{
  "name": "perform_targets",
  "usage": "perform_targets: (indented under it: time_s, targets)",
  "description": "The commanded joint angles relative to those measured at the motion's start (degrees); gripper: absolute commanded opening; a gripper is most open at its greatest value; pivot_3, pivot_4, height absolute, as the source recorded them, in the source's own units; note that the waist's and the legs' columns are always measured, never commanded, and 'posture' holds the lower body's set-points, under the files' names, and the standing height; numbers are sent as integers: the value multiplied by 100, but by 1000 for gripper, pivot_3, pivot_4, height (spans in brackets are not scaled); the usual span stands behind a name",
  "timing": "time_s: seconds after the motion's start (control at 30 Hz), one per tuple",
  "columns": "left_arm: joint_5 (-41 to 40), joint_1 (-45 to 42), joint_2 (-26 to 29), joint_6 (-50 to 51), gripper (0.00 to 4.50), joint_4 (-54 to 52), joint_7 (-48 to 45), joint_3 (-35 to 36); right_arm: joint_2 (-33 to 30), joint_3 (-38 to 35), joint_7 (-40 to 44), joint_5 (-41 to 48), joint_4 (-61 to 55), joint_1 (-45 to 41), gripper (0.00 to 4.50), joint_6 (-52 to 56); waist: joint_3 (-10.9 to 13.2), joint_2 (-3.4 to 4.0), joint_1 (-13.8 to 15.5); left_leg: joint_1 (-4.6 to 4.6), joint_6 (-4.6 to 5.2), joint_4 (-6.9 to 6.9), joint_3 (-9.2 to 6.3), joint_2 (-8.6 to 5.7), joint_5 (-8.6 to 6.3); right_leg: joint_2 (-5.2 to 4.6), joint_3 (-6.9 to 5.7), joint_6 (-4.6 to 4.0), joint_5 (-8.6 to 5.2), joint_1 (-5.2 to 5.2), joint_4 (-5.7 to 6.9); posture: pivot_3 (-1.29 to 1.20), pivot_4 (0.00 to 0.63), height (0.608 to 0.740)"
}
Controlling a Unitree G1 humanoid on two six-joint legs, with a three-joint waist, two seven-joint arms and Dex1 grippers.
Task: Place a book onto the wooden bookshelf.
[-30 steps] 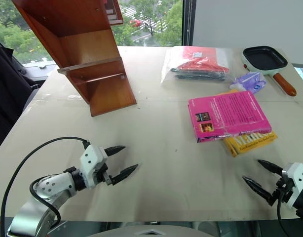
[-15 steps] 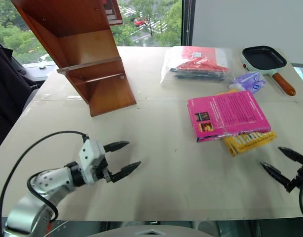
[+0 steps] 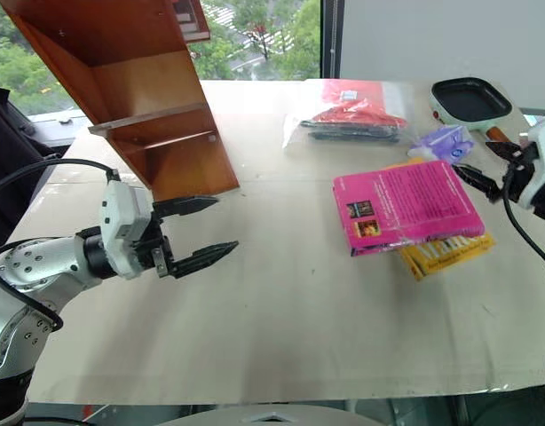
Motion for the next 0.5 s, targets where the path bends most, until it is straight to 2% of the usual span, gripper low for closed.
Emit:
perform_targets:
  time_s: [0.03,0.17,0.3,0.5]
  targets:
    - [-266,-94,92,177,4500,-441,169,189,192,696,-311,-1021,1209,-1135,2111,-804,4,1,-14,-6,0,-1,6,0,0,-1,3,0,0,-9,-1,0,150,731]
    - [-359,-26,176,332,4500,-636,218,269,583,1426,-488,-1918,2673,-2253,173,-1636,6,-1,-21,-31,-2,0,7,-2,1,-2,3,-1,1,-33,-1,0,150,731]
    - [-511,92,257,461,4500,-838,257,379,853,2007,-840,-2744,3928,-3048,71,-2387,6,0,-11,-61,-18,0,3,-4,11,-5,2,1,4,-61,2,0,150,731]
    - [-507,314,340,495,4500,-1041,297,440,1050,2538,-933,-3493,5026,-3728,71,-2627,7,2,-12,-72,-30,-8,-4,-16,17,-18,-1,3,5,-68,0,0,150,731]
